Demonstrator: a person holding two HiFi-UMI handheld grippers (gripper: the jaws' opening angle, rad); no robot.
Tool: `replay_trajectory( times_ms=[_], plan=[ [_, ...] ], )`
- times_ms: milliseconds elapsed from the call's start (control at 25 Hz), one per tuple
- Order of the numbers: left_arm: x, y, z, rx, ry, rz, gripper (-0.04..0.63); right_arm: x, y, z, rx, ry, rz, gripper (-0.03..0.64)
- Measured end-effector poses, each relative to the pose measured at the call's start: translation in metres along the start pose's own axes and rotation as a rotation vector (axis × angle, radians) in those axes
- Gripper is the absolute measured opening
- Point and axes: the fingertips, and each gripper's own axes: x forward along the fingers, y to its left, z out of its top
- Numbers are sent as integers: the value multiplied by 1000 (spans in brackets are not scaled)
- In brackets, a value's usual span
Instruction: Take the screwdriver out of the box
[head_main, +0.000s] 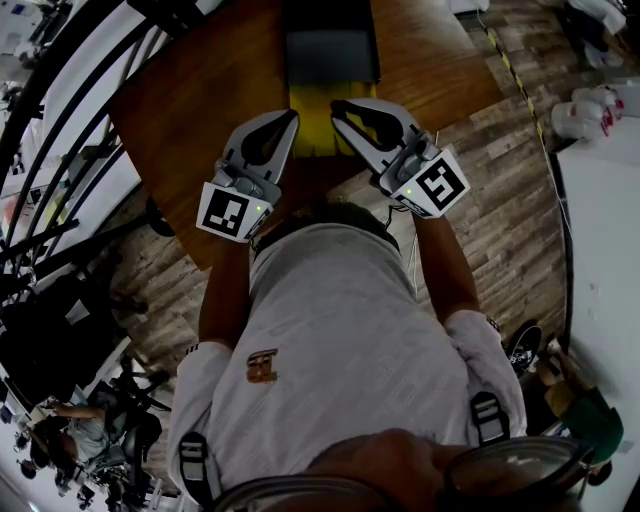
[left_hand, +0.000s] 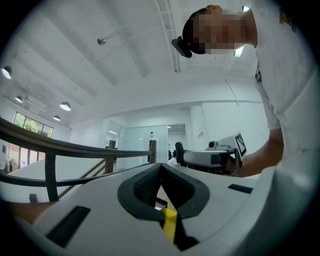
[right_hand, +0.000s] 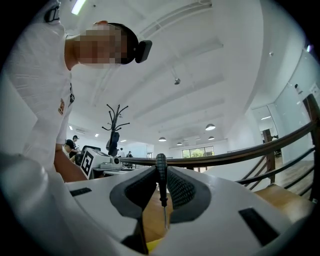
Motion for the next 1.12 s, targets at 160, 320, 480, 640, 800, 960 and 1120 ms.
replay_trajectory(
  times_ms=[160, 320, 480, 640, 800, 960, 1120],
  plan=[
    [-2, -5, 2, -5, -3, -12, 18, -5, 4, 1, 12, -15, -11, 80],
    [-2, -8, 2, -16, -15, -19, 18, -9, 6, -3, 17, -9, -20, 80],
    [-1, -10, 2, -17, -16, -26, 19, -12, 7, -4, 15, -4, -24, 80],
    [-1, -14, 4, -18, -16, -33, 19, -14, 10, -2, 15, -5, -20, 80],
    [4, -17, 6, -4, -14, -39, 18, -17, 10, 0, 15, -8, -14, 80],
    [4, -20, 6, -11, -18, -44, 18, -18, 11, 1, 17, -9, -10, 80],
    [5, -21, 5, -20, -18, -45, 18, -18, 11, 1, 16, -11, -4, 80]
  ],
)
